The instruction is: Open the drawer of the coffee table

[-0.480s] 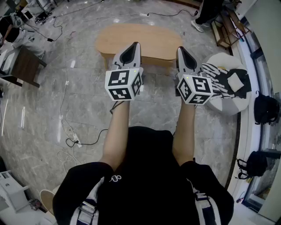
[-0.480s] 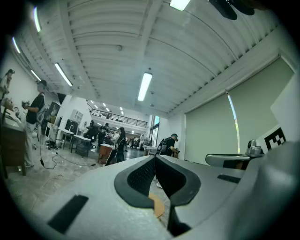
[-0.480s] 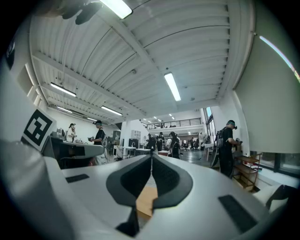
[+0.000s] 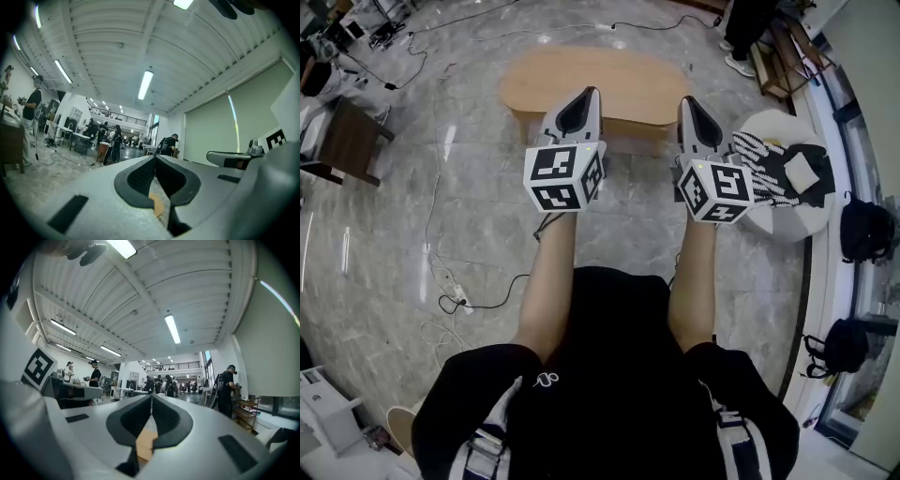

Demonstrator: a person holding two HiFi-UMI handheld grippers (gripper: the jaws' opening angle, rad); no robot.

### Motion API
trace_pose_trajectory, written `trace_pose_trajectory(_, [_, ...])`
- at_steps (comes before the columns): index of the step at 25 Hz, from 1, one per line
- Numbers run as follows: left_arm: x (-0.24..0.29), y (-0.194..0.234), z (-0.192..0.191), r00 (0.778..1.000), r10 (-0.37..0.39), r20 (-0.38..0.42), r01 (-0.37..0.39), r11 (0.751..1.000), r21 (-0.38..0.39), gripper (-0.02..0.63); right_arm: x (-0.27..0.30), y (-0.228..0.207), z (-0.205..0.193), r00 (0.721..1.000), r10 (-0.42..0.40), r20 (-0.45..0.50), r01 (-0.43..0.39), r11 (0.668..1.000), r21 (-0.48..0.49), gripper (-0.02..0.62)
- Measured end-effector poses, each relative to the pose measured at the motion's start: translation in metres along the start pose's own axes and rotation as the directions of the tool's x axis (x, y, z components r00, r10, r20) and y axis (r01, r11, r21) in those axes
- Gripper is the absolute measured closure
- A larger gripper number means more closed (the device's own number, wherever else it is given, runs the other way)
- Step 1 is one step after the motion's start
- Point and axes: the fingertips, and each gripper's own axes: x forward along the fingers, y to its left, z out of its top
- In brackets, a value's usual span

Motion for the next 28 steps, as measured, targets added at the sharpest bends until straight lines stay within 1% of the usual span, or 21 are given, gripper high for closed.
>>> trace_pose_trajectory(3, [0.007, 0.004, -0.002, 1.0, -0.005, -0.004, 0.005, 1.0, -0.01, 0.595, 0.003, -0.003, 0.003, 1.0, -0.014, 0.025, 0.014, 1.0, -0.006, 0.581])
trace_pose_trajectory(13, [0.034, 0.015, -0.015, 0.999, -0.033, -0.015, 0.032, 0.998, -0.046, 0.595, 0.012, -0.026, -0.006, 0.997, -0.072, 0.011, 0.072, 0.997, -0.015, 0.581])
trace_pose_trajectory(17, [0.043, 0.021, -0.019, 0.999, -0.045, -0.022, 0.044, 0.997, -0.058, 0.595, 0.019, -0.024, -0.011, 0.997, -0.074, 0.003, 0.074, 0.997, -0.006, 0.581])
trace_pose_trajectory(22, [0.049, 0.033, -0.025, 0.998, -0.052, -0.03, 0.05, 0.996, -0.073, 0.595, 0.025, -0.02, -0.009, 0.997, -0.077, 0.017, 0.076, 0.997, 0.019, 0.581])
trace_pose_trajectory(28, [0.048, 0.045, -0.036, 0.997, -0.054, -0.052, 0.049, 0.995, -0.086, 0.595, 0.024, -0.02, -0.022, 0.995, -0.097, -0.008, 0.098, 0.995, 0.032, 0.581])
